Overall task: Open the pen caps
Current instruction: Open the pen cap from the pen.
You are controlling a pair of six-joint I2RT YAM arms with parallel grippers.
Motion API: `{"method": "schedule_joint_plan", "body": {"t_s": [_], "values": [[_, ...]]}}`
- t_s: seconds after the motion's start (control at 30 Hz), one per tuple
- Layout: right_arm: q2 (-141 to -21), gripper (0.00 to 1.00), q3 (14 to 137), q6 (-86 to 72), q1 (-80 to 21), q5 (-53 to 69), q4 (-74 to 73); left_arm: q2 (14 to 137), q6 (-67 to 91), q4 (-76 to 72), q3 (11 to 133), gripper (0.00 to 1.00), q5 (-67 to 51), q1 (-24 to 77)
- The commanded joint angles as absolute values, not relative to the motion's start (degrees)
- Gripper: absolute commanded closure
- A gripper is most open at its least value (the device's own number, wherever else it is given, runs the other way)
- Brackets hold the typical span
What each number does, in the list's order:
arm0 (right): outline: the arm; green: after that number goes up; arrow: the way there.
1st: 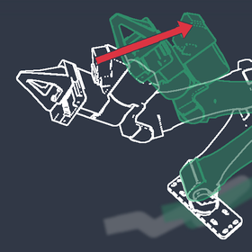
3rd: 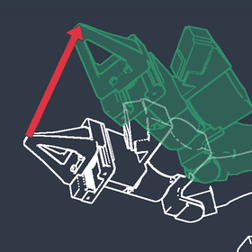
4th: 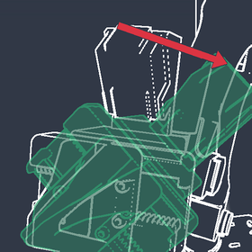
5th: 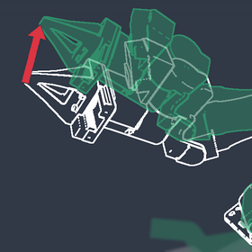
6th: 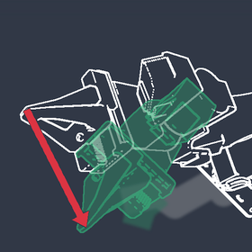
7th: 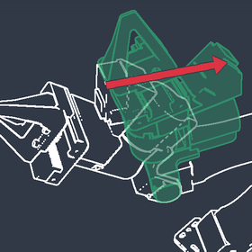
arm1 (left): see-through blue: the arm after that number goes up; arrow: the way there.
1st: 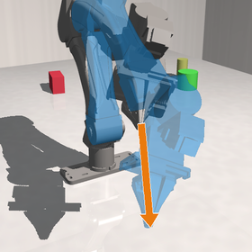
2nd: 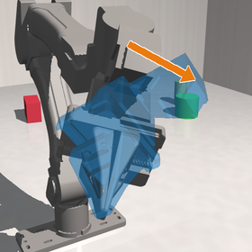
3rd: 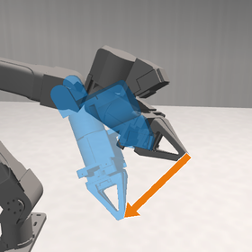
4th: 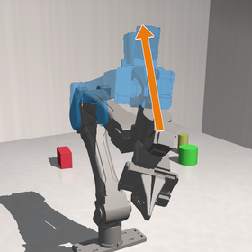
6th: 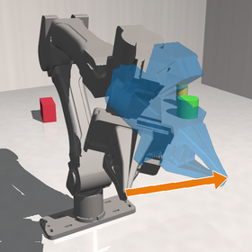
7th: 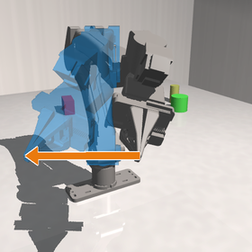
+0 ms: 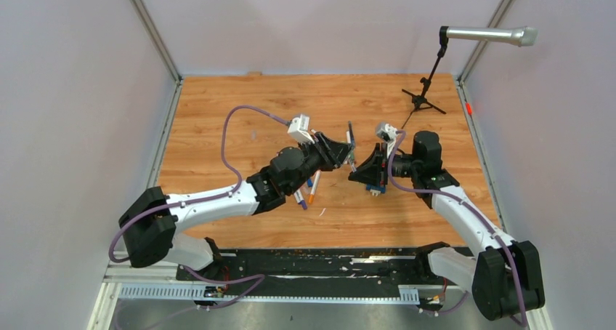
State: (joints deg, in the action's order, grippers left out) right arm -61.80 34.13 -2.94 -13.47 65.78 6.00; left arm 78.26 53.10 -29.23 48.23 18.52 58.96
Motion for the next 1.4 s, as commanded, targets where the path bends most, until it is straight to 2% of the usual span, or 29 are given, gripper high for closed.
{"method": "schedule_joint_plan", "body": {"t_s": [0.0, 0.03, 0.1, 0.13, 0.3, 0.53, 0.73, 0.83, 1.07, 1.23, 1.37], "values": [[-62.3, 1.00, 36.4, -3.2, -13.8, 65.7, 6.2, 79.7, 53.0, -29.6, 51.0, 0.60, 19.2, 59.5], [-62.4, 1.00, 36.4, -3.4, -13.9, 65.7, 6.2, 79.7, 52.3, -29.5, 51.3, 0.69, 19.3, 59.5], [-63.0, 1.00, 36.3, -3.9, -13.9, 66.0, 6.4, 79.4, 49.6, -29.1, 52.5, 0.93, 21.2, 59.4], [-63.1, 1.00, 36.3, -4.6, -14.0, 66.3, 6.8, 79.0, 47.3, -28.4, 53.6, 1.00, 23.1, 59.3], [-64.3, 1.00, 35.2, -7.9, -15.2, 68.2, 9.8, 77.7, 38.9, -23.1, 62.7, 1.00, 31.3, 53.0], [-65.8, 1.00, 34.5, -8.3, -17.7, 68.2, 11.0, 74.3, 40.6, -22.7, 67.3, 1.00, 37.9, 41.8], [-64.4, 1.00, 36.7, -0.6, -17.9, 61.6, 4.2, 71.0, 38.9, -17.3, 64.4, 1.00, 28.1, 39.4], [-63.2, 1.00, 38.8, 4.8, -17.0, 54.8, -1.1, 66.9, 39.6, -11.5, 57.6, 1.00, 19.5, 36.1], [-64.5, 1.00, 40.4, 2.4, -13.1, 35.1, -2.1, 57.9, 39.8, -1.3, 42.4, 1.00, -0.7, 25.6], [-70.9, 0.99, 44.5, -1.1, -13.1, 24.7, -3.7, 54.0, 33.5, 8.0, 39.4, 1.00, -2.9, 25.1], [-80.8, 1.00, 52.5, -1.3, -13.1, 21.5, -9.3, 50.0, 32.5, 8.2, 35.1, 1.00, -3.1, 25.1]]}}
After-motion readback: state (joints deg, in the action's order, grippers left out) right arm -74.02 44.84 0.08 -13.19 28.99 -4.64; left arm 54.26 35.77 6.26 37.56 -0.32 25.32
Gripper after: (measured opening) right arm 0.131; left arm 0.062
